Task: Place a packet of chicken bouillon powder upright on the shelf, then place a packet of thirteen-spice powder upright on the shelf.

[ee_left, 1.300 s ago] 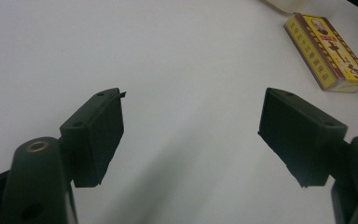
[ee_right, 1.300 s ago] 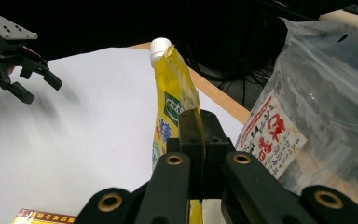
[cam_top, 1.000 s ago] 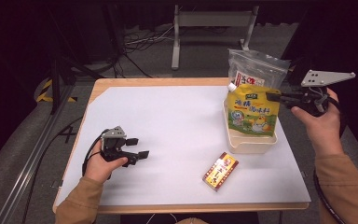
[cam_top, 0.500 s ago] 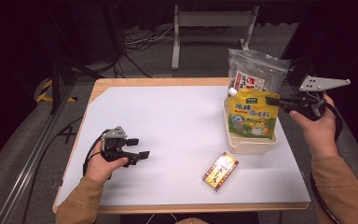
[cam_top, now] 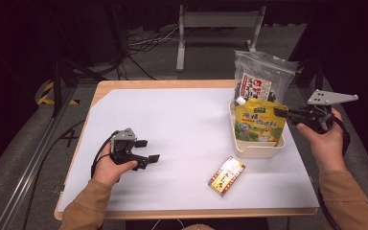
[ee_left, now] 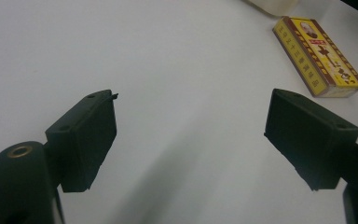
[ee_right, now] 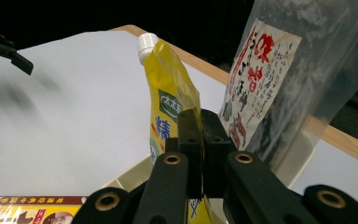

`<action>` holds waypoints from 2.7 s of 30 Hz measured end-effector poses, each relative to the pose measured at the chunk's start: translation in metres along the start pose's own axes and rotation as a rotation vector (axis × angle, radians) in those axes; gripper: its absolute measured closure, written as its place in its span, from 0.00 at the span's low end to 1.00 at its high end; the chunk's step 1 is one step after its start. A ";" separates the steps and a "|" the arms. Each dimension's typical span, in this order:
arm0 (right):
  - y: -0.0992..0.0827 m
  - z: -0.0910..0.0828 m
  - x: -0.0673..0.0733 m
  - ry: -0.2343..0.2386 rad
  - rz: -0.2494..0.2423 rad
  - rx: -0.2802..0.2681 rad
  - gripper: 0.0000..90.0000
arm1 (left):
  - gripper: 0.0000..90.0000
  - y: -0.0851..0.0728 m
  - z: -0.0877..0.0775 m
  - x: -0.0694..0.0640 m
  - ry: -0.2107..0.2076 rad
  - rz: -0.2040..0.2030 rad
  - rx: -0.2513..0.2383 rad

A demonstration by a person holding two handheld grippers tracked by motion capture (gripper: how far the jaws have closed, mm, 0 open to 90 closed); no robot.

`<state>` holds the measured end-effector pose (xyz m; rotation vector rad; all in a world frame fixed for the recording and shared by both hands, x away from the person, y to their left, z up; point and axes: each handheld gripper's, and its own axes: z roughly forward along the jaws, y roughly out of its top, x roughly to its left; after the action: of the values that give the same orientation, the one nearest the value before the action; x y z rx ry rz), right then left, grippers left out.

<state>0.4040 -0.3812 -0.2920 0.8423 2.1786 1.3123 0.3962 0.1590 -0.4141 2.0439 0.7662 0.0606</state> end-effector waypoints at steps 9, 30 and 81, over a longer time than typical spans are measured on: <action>-0.011 -0.007 0.001 -0.033 0.019 0.005 0.99 | 0.19 0.011 0.012 -0.014 -0.035 0.037 0.020; 0.005 -0.006 0.015 -0.045 -0.004 -0.020 0.54 | 0.14 0.018 0.020 -0.032 -0.038 0.073 0.039; 0.002 -0.008 0.089 0.066 -0.018 -0.037 0.31 | 0.11 0.060 0.086 -0.125 -0.146 0.198 0.196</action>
<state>0.3360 -0.3231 -0.2930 0.7737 2.2003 1.3851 0.3533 0.0036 -0.3861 2.2771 0.4931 -0.0532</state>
